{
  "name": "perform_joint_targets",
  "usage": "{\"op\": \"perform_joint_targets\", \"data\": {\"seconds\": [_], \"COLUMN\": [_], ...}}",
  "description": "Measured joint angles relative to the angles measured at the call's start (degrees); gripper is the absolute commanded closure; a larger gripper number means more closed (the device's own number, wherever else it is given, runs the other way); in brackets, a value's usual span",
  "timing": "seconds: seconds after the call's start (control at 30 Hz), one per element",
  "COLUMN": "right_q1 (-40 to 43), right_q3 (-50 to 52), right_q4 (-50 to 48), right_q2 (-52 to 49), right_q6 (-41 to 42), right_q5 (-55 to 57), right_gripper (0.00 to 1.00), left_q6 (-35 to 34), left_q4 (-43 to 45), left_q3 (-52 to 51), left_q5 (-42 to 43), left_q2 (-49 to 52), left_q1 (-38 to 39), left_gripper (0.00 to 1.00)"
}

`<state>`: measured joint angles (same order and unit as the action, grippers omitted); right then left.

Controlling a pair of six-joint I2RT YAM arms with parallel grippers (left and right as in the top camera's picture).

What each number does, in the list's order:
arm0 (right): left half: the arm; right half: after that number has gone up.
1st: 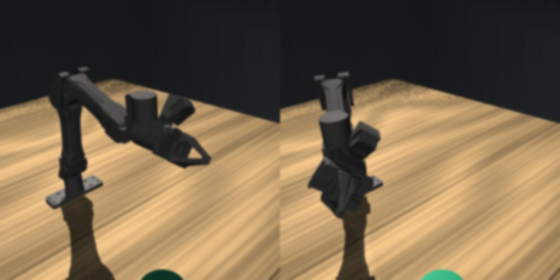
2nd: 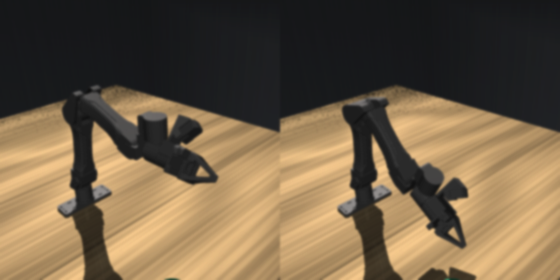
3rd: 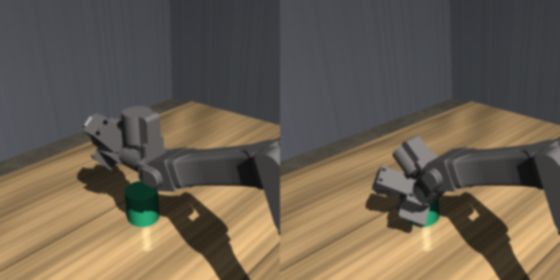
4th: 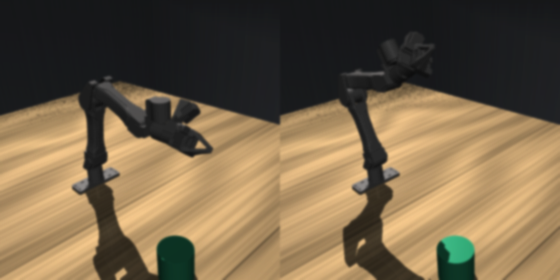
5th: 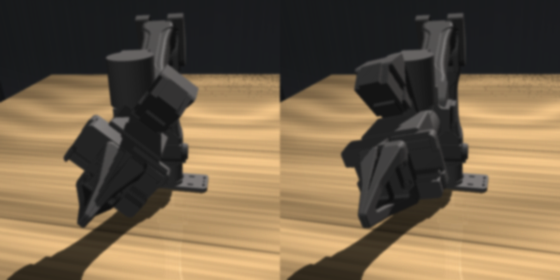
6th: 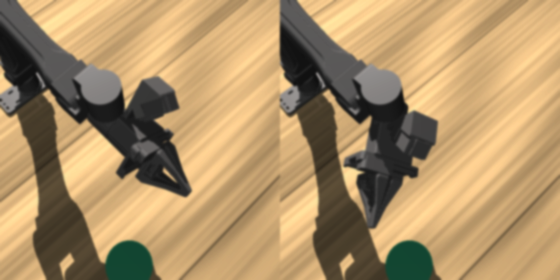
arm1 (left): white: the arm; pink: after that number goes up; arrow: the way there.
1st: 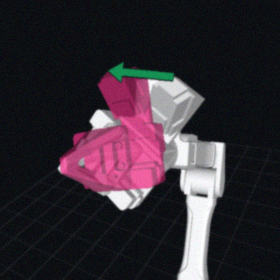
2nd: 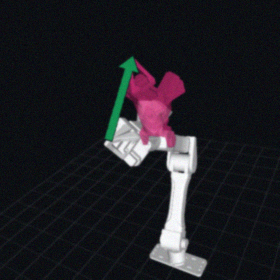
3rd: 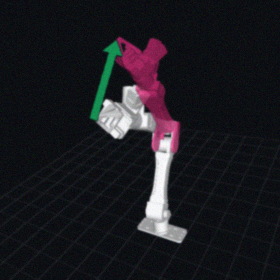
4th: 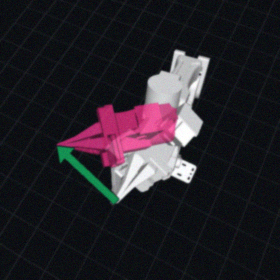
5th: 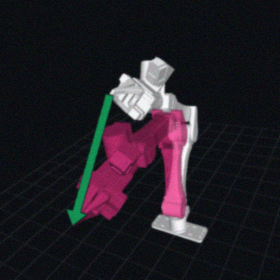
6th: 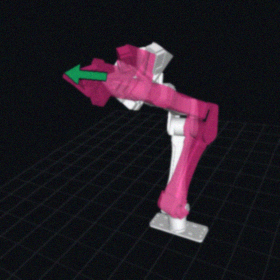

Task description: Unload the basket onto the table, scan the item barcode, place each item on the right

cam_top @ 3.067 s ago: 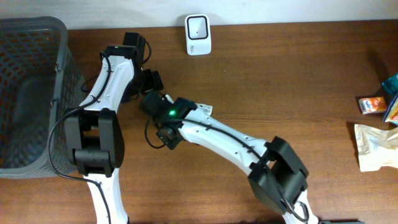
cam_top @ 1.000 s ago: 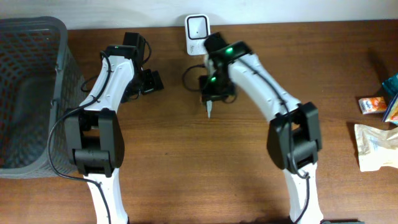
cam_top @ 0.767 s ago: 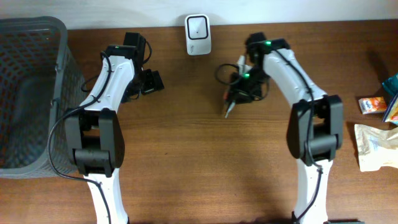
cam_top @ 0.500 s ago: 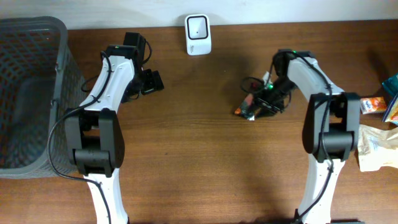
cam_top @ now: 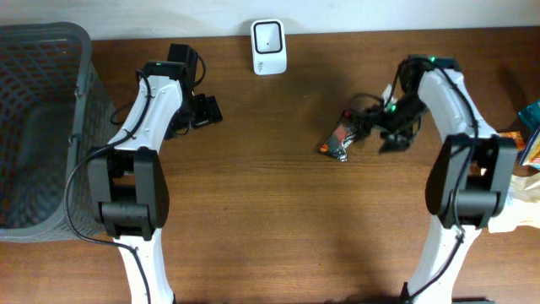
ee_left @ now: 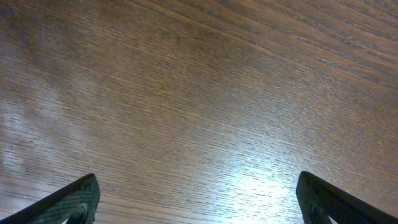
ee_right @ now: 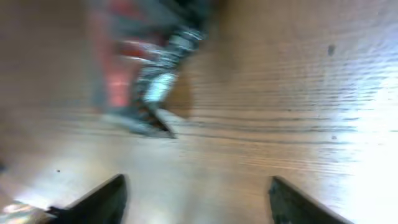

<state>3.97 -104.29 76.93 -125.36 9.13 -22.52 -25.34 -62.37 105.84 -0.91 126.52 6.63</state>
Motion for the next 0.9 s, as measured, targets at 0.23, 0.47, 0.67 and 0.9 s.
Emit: {"op": "perform_joint_targets", "data": {"seconds": [0.23, 0.47, 0.67, 0.9], "right_q1": [-7.56, -16.26, -17.14, -17.14], "right_q3": [-1.79, -1.77, -1.73, -1.62], "right_q4": [-8.96, -11.19, -11.23, -11.23], "right_q2": [2.21, 1.18, -2.19, -5.16], "right_q6": [11.08, 25.86, 30.14, 31.28], "right_q5": [9.66, 23.17, 26.12, 26.18], "right_gripper": [0.25, 0.25, 0.25, 0.26], "left_q6": [0.0, 0.0, 0.0, 0.0], "left_q4": [-0.02, -0.02, -0.02, 0.0], "left_q3": [0.0, 0.0, 0.0, 0.0], "left_q5": [0.0, 0.0, 0.0, 0.0], "left_q2": [0.0, 0.0, 0.0, 0.0], "left_q1": [0.0, 0.0, 0.0, 0.0], "left_gripper": [0.01, 0.01, 0.01, 0.01]}}
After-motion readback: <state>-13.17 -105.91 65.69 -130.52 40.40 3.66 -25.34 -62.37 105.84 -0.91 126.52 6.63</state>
